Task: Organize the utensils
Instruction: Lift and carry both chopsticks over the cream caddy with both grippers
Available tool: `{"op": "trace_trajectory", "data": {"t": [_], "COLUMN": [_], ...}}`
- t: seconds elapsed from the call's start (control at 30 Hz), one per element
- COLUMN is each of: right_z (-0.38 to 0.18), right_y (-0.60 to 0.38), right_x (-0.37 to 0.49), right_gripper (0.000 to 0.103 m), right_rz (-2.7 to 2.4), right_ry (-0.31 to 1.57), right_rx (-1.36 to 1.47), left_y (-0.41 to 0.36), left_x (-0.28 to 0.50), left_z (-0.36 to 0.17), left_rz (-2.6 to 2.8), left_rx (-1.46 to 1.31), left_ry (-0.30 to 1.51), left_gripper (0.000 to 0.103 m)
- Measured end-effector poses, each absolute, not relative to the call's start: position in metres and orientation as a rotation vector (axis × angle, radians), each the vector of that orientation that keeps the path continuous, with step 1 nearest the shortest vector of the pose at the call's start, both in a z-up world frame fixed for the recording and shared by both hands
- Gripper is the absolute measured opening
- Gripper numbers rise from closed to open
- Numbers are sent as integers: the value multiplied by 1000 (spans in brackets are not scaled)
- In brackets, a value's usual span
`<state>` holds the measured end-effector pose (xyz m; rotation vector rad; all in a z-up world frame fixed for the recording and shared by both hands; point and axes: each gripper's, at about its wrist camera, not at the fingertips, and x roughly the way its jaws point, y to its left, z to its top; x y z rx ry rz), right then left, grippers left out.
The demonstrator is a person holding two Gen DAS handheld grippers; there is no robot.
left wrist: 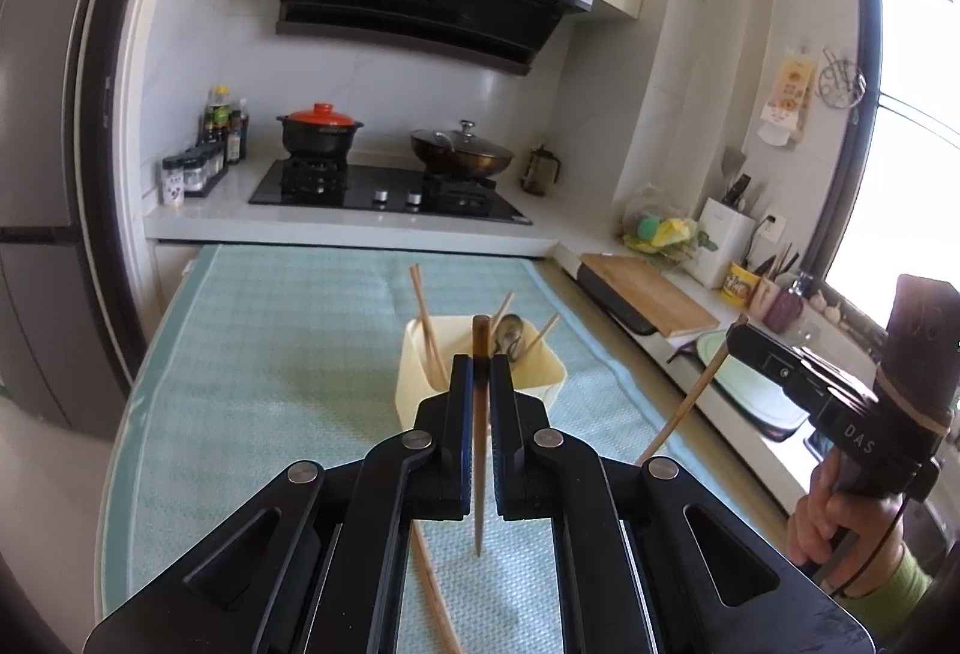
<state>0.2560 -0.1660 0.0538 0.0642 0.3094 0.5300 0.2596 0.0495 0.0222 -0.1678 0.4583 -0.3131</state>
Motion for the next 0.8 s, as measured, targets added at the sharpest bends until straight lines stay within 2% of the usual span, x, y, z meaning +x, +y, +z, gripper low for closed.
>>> {"op": "trace_trajectory", "data": {"t": [0.4,0.8], "right_z": [78,113], "right_y": [-174,-155], "right_x": [283,354], "right_gripper": [6,6], "right_rz": [523,501], "right_ry": [297,261], "right_rx": [56,32], "left_y": [48,23], "left_x": [283,360], "left_z": [56,78], "left_rz": [-337,-308], "left_rx": [-180,-190], "left_ry": [437,424], "left_gripper": [3,3]}}
